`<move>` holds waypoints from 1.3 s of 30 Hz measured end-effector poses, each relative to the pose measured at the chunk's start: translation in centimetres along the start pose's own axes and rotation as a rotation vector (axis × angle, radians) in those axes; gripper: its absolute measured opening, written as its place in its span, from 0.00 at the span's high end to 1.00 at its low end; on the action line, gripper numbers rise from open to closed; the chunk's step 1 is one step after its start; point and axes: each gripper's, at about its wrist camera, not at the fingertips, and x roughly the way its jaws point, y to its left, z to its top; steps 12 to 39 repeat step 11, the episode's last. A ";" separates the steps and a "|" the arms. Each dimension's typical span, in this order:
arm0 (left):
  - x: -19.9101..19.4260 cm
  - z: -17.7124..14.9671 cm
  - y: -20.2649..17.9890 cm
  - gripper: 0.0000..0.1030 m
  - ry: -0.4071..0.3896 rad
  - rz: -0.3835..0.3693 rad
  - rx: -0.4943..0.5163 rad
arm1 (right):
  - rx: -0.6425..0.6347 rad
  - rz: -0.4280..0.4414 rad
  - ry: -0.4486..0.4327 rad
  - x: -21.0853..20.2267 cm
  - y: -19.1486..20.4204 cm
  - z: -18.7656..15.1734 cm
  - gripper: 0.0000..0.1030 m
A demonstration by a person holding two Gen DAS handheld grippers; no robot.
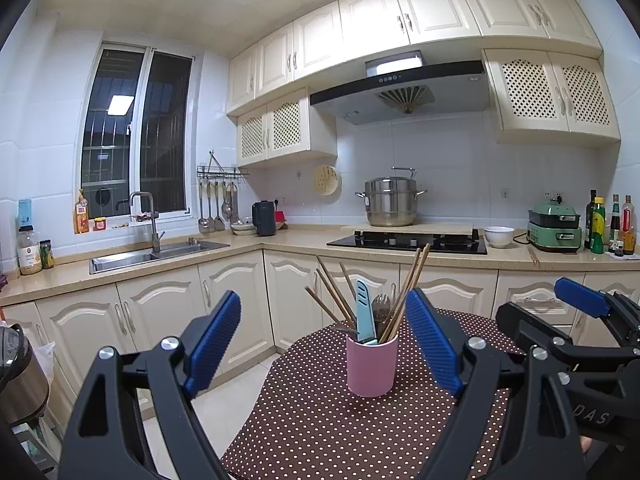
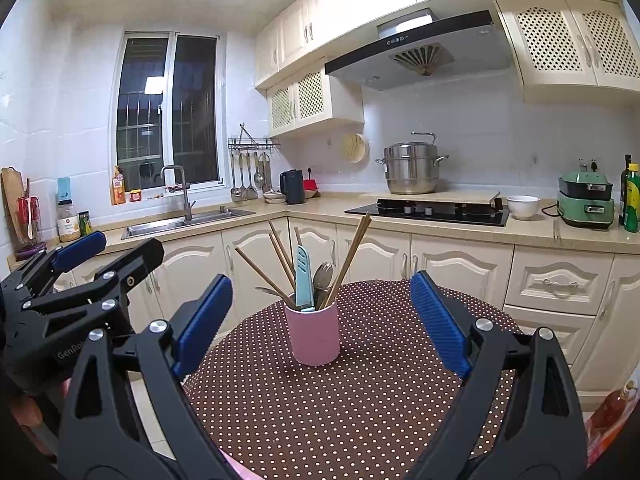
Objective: Organize utensils
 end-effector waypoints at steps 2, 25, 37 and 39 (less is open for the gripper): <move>0.5 -0.1 -0.1 0.20 0.011 0.000 -0.001 | 0.004 0.001 0.009 0.5 -0.1 -0.1 0.14; 4.7 -2.1 -0.7 0.20 0.137 -0.009 -0.016 | 0.034 0.014 0.099 3.8 -1.4 -1.8 0.12; 4.7 -2.1 -0.7 0.20 0.137 -0.009 -0.016 | 0.034 0.014 0.099 3.8 -1.4 -1.8 0.12; 4.7 -2.1 -0.7 0.20 0.137 -0.009 -0.016 | 0.034 0.014 0.099 3.8 -1.4 -1.8 0.12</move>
